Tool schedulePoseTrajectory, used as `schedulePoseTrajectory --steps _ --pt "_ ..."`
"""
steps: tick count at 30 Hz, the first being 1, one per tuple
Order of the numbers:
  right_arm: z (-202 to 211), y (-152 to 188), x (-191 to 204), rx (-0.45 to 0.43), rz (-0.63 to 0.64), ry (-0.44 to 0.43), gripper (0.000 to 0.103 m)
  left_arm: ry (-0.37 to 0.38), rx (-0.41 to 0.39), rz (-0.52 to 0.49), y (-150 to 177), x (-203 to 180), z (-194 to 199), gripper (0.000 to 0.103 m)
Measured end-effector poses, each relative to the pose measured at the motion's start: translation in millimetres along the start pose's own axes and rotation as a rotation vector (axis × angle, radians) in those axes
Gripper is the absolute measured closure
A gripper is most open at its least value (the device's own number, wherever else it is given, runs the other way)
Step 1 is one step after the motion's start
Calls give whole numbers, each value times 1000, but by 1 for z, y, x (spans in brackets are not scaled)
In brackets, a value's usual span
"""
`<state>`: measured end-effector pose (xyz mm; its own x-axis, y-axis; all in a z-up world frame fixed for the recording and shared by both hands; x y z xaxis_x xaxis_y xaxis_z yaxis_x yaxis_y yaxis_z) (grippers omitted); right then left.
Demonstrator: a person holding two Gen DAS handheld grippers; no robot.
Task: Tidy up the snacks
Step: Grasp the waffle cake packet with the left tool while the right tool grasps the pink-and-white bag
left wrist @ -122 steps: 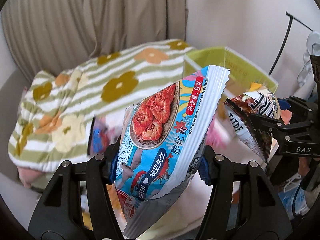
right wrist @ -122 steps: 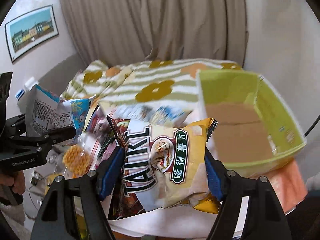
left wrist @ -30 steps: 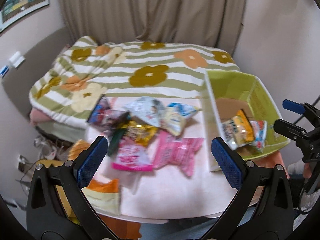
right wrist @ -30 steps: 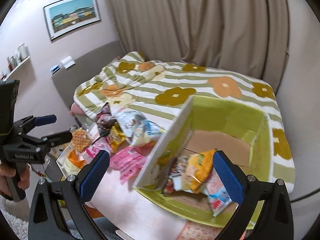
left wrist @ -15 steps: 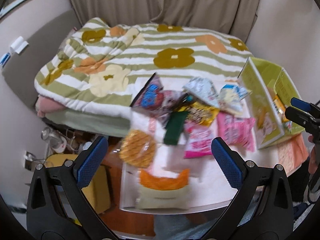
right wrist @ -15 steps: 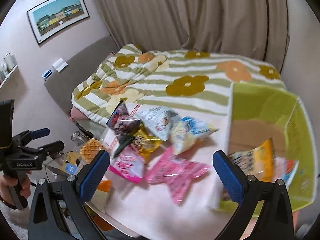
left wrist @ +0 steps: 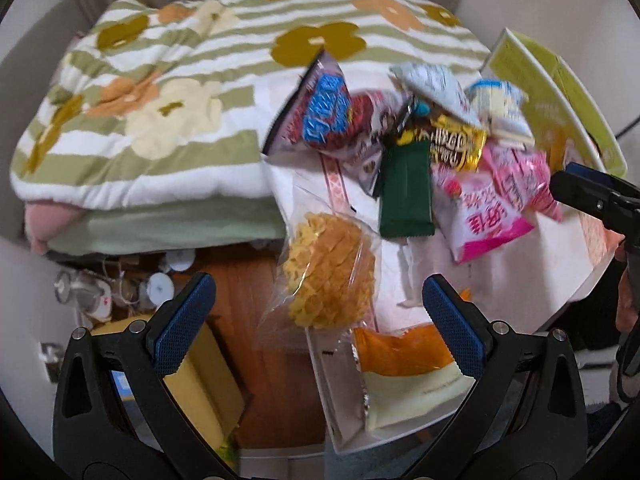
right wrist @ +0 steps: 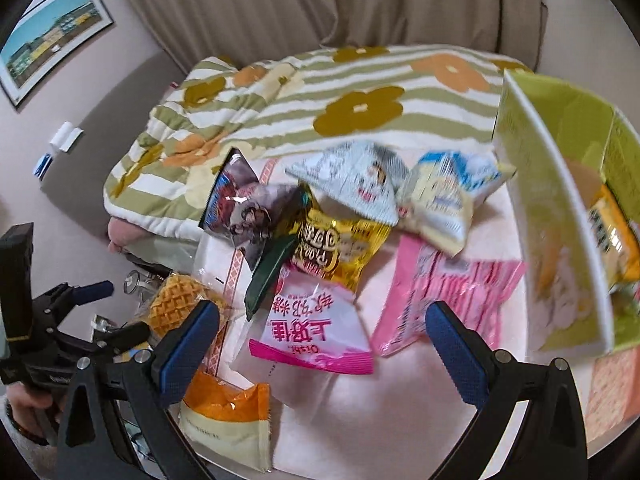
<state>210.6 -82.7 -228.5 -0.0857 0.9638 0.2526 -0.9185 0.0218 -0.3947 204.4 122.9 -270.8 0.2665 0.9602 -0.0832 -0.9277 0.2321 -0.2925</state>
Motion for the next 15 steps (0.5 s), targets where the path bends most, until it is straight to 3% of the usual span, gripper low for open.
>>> schedulePoseTrajectory --steps 4,15 --pt "-15 5 3 20 -15 30 0 -2 4 -65 -3 -8 -22 1" --pt "-51 9 1 64 -29 50 0 -204 -2 -272 -8 -24 -53 4"
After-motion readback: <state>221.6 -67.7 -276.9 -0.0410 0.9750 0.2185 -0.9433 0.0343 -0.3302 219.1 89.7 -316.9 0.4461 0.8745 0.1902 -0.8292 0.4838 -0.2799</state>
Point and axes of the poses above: each gripper's, at about its wrist camera, not at the fingertips, and z roughly against the way its jaws point, x to its left, y to its underside, the point moved 9 cm from there along -z, roughly the way its jaws point, and after that the axes turned 5 degrees about x, right-handed, at the moved point
